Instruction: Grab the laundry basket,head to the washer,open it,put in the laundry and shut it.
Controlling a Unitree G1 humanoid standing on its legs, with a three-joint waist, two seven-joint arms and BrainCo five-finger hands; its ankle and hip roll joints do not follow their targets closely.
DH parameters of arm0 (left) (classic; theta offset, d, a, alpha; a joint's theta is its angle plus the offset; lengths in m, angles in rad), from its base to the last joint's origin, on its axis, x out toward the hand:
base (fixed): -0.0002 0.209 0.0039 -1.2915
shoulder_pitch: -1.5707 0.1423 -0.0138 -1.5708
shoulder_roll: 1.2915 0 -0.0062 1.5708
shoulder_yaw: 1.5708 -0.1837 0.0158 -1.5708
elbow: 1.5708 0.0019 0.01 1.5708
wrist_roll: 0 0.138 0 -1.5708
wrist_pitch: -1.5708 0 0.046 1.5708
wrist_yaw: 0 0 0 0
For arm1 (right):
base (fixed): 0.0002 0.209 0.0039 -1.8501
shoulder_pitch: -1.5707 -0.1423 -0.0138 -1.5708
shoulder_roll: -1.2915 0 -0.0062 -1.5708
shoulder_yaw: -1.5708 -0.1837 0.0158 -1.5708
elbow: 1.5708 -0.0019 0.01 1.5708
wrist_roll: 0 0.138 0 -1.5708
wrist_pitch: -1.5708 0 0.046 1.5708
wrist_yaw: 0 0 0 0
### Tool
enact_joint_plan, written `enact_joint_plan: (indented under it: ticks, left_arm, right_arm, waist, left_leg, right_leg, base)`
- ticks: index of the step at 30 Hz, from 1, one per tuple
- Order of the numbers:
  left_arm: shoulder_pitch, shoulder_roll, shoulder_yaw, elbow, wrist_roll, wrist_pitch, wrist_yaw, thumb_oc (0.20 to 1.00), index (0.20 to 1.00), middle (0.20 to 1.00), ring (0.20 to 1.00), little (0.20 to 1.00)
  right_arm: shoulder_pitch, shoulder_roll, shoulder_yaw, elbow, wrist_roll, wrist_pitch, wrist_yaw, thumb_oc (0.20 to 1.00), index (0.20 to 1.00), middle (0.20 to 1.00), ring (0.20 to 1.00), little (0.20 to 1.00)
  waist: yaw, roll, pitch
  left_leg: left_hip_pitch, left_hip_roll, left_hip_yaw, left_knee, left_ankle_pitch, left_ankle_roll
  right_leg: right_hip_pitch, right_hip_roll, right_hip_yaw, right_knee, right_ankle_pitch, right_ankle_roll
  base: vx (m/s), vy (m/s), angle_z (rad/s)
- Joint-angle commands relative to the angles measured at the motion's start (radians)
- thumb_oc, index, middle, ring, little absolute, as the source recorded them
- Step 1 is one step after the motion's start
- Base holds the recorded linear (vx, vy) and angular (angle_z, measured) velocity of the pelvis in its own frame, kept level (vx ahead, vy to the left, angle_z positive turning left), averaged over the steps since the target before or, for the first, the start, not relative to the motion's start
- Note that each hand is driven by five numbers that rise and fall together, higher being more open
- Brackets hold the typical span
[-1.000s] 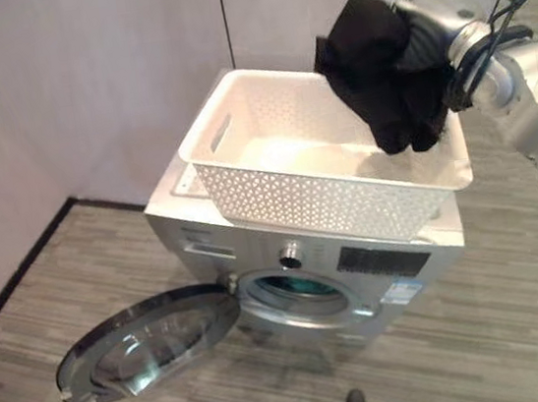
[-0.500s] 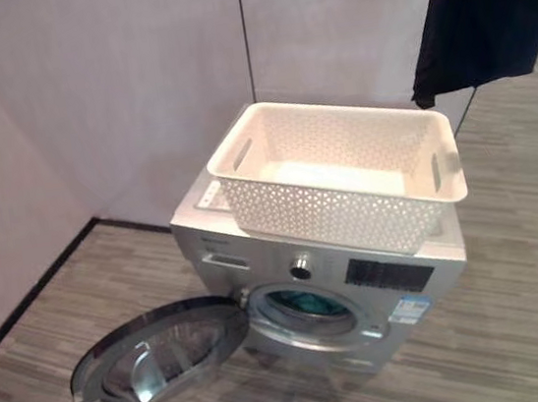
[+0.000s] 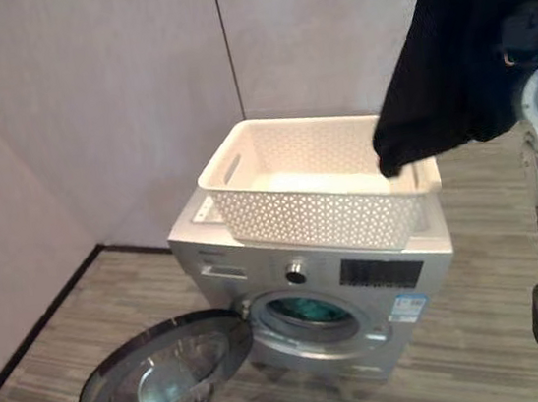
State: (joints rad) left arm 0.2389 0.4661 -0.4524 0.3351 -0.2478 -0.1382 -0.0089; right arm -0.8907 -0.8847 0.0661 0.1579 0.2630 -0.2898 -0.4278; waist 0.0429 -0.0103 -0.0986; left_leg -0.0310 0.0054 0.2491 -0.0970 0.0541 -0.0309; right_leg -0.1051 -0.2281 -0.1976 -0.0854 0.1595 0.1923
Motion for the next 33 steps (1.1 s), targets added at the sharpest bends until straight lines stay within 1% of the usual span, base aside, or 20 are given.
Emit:
enact_joint_plan:
  ticks: [1, 3, 4, 5, 6, 7, 10, 12, 13, 14, 16, 17, 19, 20, 22, 23, 24, 26, 27, 33]
  left_arm:
    - [-0.008, 0.111, 0.054, -0.107, -0.288, -0.007, -0.126, 1.000, 1.000, 1.000, 1.000, 1.000]
    - [-0.026, 0.153, 0.029, -0.213, -0.377, 0.006, -0.162, 1.000, 1.000, 1.000, 1.000, 1.000]
    - [-0.046, 0.159, 0.013, -0.272, -0.439, 0.017, -0.171, 1.000, 1.000, 1.000, 1.000, 1.000]
    - [-0.045, 0.160, 0.015, -0.275, -0.443, 0.019, -0.170, 1.000, 1.000, 1.000, 1.000, 1.000]
    - [-0.078, 0.162, -0.012, -0.329, -0.502, 0.024, -0.173, 1.000, 1.000, 1.000, 1.000, 1.000]
    - [-0.079, 0.162, -0.011, -0.330, -0.503, 0.024, -0.172, 1.000, 1.000, 1.000, 1.000, 1.000]
    - [-0.140, 0.168, -0.063, -0.408, -0.574, 0.035, -0.192, 1.000, 1.000, 1.000, 1.000, 1.000]
    - [-0.157, 0.163, -0.073, -0.407, -0.580, 0.031, -0.184, 1.000, 1.000, 1.000, 1.000, 1.000]
    - [-0.180, 0.159, -0.093, -0.433, -0.602, 0.036, -0.185, 1.000, 1.000, 1.000, 1.000, 1.000]
    - [-0.266, 0.134, -0.143, -0.454, -0.626, 0.029, -0.163, 1.000, 1.000, 1.000, 1.000, 1.000]
    - [-0.330, 0.088, -0.166, -0.442, -0.643, 0.021, -0.129, 1.000, 1.000, 1.000, 1.000, 1.000]
    - [-0.400, 0.028, -0.167, -0.411, -0.625, -0.009, -0.067, 1.000, 1.000, 1.000, 1.000, 1.000]
    - [-0.462, -0.022, -0.164, -0.387, -0.613, -0.027, -0.014, 1.000, 1.000, 1.000, 1.000, 1.000]
    - [-0.510, -0.064, -0.159, -0.361, -0.608, -0.043, 0.028, 1.000, 1.000, 1.000, 1.000, 1.000]
    - [-0.560, -0.096, -0.145, -0.358, -0.602, -0.059, 0.065, 1.000, 1.000, 1.000, 1.000, 1.000]
    - [-0.600, -0.123, -0.121, -0.367, -0.613, -0.073, 0.095, 1.000, 1.000, 1.000, 1.000, 1.000]
    - [-0.625, -0.127, -0.099, -0.395, -0.593, -0.084, 0.112, 1.000, 1.000, 1.000, 1.000, 1.000]
    - [-0.625, -0.133, -0.090, -0.416, -0.604, -0.088, 0.116, 1.000, 1.000, 1.000, 1.000, 1.000]
    - [-0.610, -0.126, -0.082, -0.441, -0.607, -0.088, 0.103, 1.000, 1.000, 1.000, 1.000, 1.000]
    - [-0.530, -0.090, -0.073, -0.489, -0.605, -0.080, 0.061, 1.000, 1.000, 1.000, 1.000, 1.000]
  right_arm:
    - [-0.307, 0.071, 0.114, 0.171, 0.095, -0.001, 0.033, 0.200, 0.200, 0.200, 0.200, 0.200]
    - [-0.401, 0.155, 0.184, 0.252, 0.138, 0.003, 0.048, 0.200, 0.200, 0.200, 0.200, 0.200]
    - [-0.467, 0.211, 0.227, 0.304, 0.177, 0.011, 0.063, 0.200, 0.200, 0.200, 0.200, 0.200]
    - [-0.473, 0.211, 0.230, 0.309, 0.179, 0.010, 0.063, 0.200, 0.200, 0.200, 0.200, 0.200]
    - [-0.519, 0.268, 0.271, 0.351, 0.218, 0.019, 0.079, 0.200, 0.200, 0.200, 0.200, 0.200]
    - [-0.523, 0.269, 0.274, 0.354, 0.219, 0.019, 0.080, 0.200, 0.200, 0.200, 0.200, 0.200]
    - [-0.584, 0.358, 0.322, 0.381, 0.267, 0.021, 0.092, 0.200, 0.200, 0.200, 0.200, 0.200]
    - [-0.598, 0.373, 0.331, 0.389, 0.281, 0.019, 0.095, 0.200, 0.200, 0.200, 0.200, 0.200]
    - [-0.604, 0.406, 0.341, 0.390, 0.312, 0.015, 0.096, 0.200, 0.200, 0.200, 0.200, 0.200]
    - [-0.618, 0.491, 0.350, 0.394, 0.409, 0.000, 0.095, 0.200, 0.200, 0.200, 0.200, 0.200]
    - [-0.596, 0.524, 0.357, 0.364, 0.469, -0.005, 0.098, 0.200, 0.200, 0.200, 0.200, 0.200]
    - [-0.559, 0.543, 0.370, 0.296, 0.538, -0.003, 0.100, 0.200, 0.200, 0.200, 0.200, 0.200]
    - [-0.522, 0.548, 0.387, 0.225, 0.566, 0.001, 0.108, 0.200, 0.200, 0.200, 0.200, 0.200]
    - [-0.479, 0.529, 0.402, 0.157, 0.569, 0.012, 0.113, 0.200, 0.200, 0.200, 0.200, 0.200]
    - [-0.430, 0.503, 0.404, 0.081, 0.562, 0.014, 0.110, 0.200, 0.200, 0.200, 0.200, 0.200]
    - [-0.378, 0.486, 0.410, 0.024, 0.574, 0.014, 0.120, 0.200, 0.200, 0.200, 0.200, 0.200]
    - [-0.355, 0.436, 0.421, -0.001, 0.576, 0.019, 0.134, 0.200, 0.200, 0.200, 0.200, 0.200]
    - [-0.345, 0.410, 0.421, -0.009, 0.575, 0.022, 0.134, 0.200, 0.200, 0.200, 0.200, 0.200]
    - [-0.340, 0.376, 0.411, -0.008, 0.563, 0.023, 0.134, 0.200, 0.200, 0.200, 0.200, 0.200]
    - [-0.379, 0.344, 0.394, 0.018, 0.540, 0.012, 0.125, 0.200, 0.200, 0.200, 0.200, 0.200]
  waist:
    - [0.032, -0.042, 0.008]
    - [0.032, -0.049, 0.001]
    - [0.031, -0.059, -0.006]
    - [0.029, -0.058, -0.005]
    - [0.031, -0.066, -0.011]
    - [0.029, -0.065, -0.010]
    - [0.028, -0.076, -0.017]
    - [0.026, -0.078, -0.016]
    - [0.026, -0.081, -0.017]
    - [0.020, -0.092, -0.019]
    - [0.011, -0.100, -0.018]
    - [-0.003, -0.111, -0.017]
    - [-0.013, -0.119, -0.015]
    - [-0.023, -0.121, -0.012]
    - [-0.031, -0.119, -0.008]
    - [-0.043, -0.117, -0.007]
    - [-0.052, -0.116, -0.007]
    - [-0.056, -0.114, -0.007]
    - [-0.061, -0.108, -0.007]
    - [-0.059, -0.099, -0.003]
  left_leg:
    - [-0.026, -0.014, -0.032, 0.010, -0.011, -0.008]
    - [-0.017, -0.010, -0.036, 0.010, -0.016, -0.011]
    - [-0.020, -0.009, -0.039, 0.010, -0.008, -0.013]
    - [-0.020, -0.009, -0.039, 0.010, -0.008, -0.013]
    - [-0.019, -0.007, -0.044, 0.010, -0.006, -0.015]
    - [-0.019, -0.007, -0.045, 0.010, -0.006, -0.015]
    - [-0.019, -0.004, -0.050, 0.010, -0.002, -0.019]
    - [-0.019, -0.003, -0.052, 0.010, -0.002, -0.021]
    - [-0.020, -0.002, -0.053, 0.010, -0.001, -0.021]
    - [-0.023, 0.001, -0.056, 0.010, 0.002, -0.024]
    - [-0.025, 0.003, -0.056, 0.010, 0.004, -0.027]
    - [-0.026, 0.006, -0.055, 0.010, 0.006, -0.029]
    - [-0.029, 0.008, -0.054, 0.010, 0.008, -0.030]
    - [-0.029, 0.011, -0.053, 0.010, 0.007, -0.031]
    - [-0.029, 0.015, -0.046, 0.010, 0.006, -0.032]
    - [-0.026, 0.018, -0.040, 0.010, 0.006, -0.032]
    - [-0.023, 0.023, -0.032, 0.010, 0.004, -0.033]
    - [-0.023, 0.025, -0.028, 0.010, 0.004, -0.033]
    - [-0.023, 0.027, -0.023, 0.010, 0.003, -0.032]
    - [-0.023, 0.031, -0.016, 0.010, 0.004, -0.031]
  right_leg:
    - [0.037, -0.009, -0.025, -0.002, 0.075, 0.035]
    - [0.048, -0.005, -0.025, -0.002, 0.066, 0.033]
    - [0.049, -0.006, -0.029, -0.002, 0.069, 0.029]
    - [0.049, -0.006, -0.030, -0.002, 0.068, 0.029]
    - [0.053, -0.003, -0.033, -0.002, 0.067, 0.026]
    - [0.053, -0.003, -0.034, -0.002, 0.067, 0.026]
    - [0.056, 0.001, -0.039, -0.002, 0.064, 0.022]
    - [0.057, 0.002, -0.040, -0.002, 0.064, 0.021]
    - [0.058, 0.004, -0.041, -0.002, 0.063, 0.020]
    - [0.056, 0.008, -0.040, -0.002, 0.063, 0.016]
    - [0.056, 0.009, -0.041, -0.002, 0.065, 0.014]
    - [0.055, 0.012, -0.040, -0.002, 0.068, 0.011]
    - [0.051, 0.015, -0.037, -0.002, 0.069, 0.009]
    - [0.050, 0.016, -0.033, -0.002, 0.070, 0.009]
    - [0.048, 0.020, -0.027, -0.002, 0.070, 0.008]
    - [0.045, 0.024, -0.018, -0.002, 0.066, 0.007]
    - [0.043, 0.028, -0.012, -0.002, 0.061, 0.003]
    - [0.041, 0.031, -0.009, -0.002, 0.058, 0.002]
    - [0.038, 0.033, -0.003, -0.002, 0.056, 0.002]
    - [0.027, 0.035, 0.007, -0.002, 0.050, 0.001]
  base:
    - [0.00, -0.026, -0.18]
    - [0.01, -0.030, -0.05]
    - [0.00, -0.024, 0.07]
    - [-0.03, -0.038, 0.07]
    - [-0.01, -0.021, 0.11]
    - [-0.01, -0.030, 0.16]
    - [-0.01, -0.023, 0.15]
    - [0.00, -0.012, 0.09]
    - [-0.02, -0.019, 0.12]
    - [-0.02, -0.021, 0.10]
    - [0.00, 0.000, 0.00]
    - [0.00, 0.000, 0.00]
    - [-0.02, -0.026, -0.06]
    - [-0.01, -0.016, -0.10]
    - [-0.01, -0.006, -0.05]
    - [0.00, -0.011, -0.04]
    - [0.00, -0.015, -0.06]
    - [0.01, -0.017, -0.27]
    - [0.01, -0.015, -0.36]
    - [0.00, -0.002, -0.04]
